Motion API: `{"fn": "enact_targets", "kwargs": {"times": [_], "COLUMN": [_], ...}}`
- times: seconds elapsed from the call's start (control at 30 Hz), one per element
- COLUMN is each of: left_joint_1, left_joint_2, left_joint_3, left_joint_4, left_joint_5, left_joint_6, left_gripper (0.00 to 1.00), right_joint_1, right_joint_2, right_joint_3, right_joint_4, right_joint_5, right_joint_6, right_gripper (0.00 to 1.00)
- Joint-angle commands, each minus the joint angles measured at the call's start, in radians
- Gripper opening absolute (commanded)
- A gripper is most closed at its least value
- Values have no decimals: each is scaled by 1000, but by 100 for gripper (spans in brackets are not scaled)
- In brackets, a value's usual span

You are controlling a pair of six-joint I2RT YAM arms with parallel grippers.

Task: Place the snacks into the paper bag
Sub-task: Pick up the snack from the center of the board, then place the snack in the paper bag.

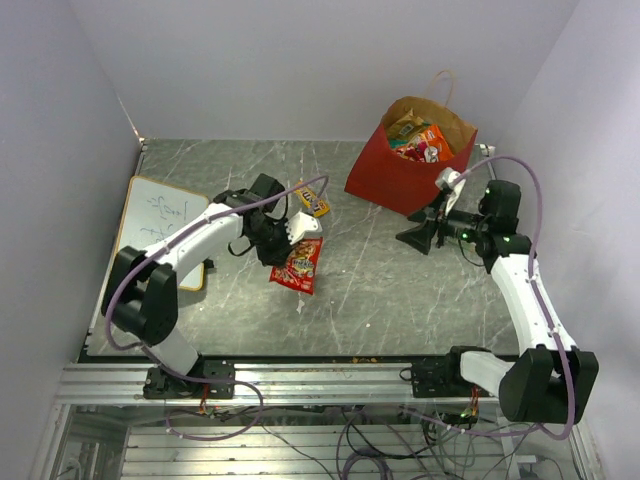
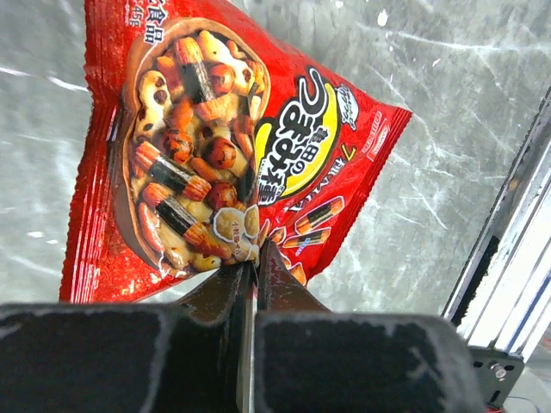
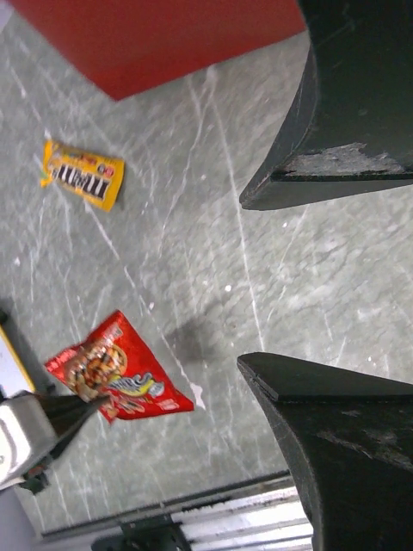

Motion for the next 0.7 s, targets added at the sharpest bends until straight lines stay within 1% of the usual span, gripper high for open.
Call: {"fn": "enact_targets", "kwargs": {"times": [0.0,0.1,0.3,0.43,0.5,0.67], "left_joint_1": [6,4,-4,-10,-15,-28], "left_joint_2": [-91,-137,-218,-261,-283,-329], "left_joint_3": [80,107,149,160,154,135], "left_joint_4": [-62,-72,-59,-38,-22,23], "left_joint_5": [6,17,49,84,96,110], "left_joint_6": [86,112,133,135,135,130], "left_gripper": [7,7,7,7,7,7], "right_joint_1": [101,182,307,395,427,479], "right_joint_2": [24,53,139,209,244,324], "right_joint_3": [26,58,101,184,214,249], "right_joint_4": [37,73,260,316,337,438], "right_joint_5": [3,22,4,44,59,72], "right_joint_6": [-14,10,174,232,268,424], "right_gripper": [67,67,68,70,71,72]}}
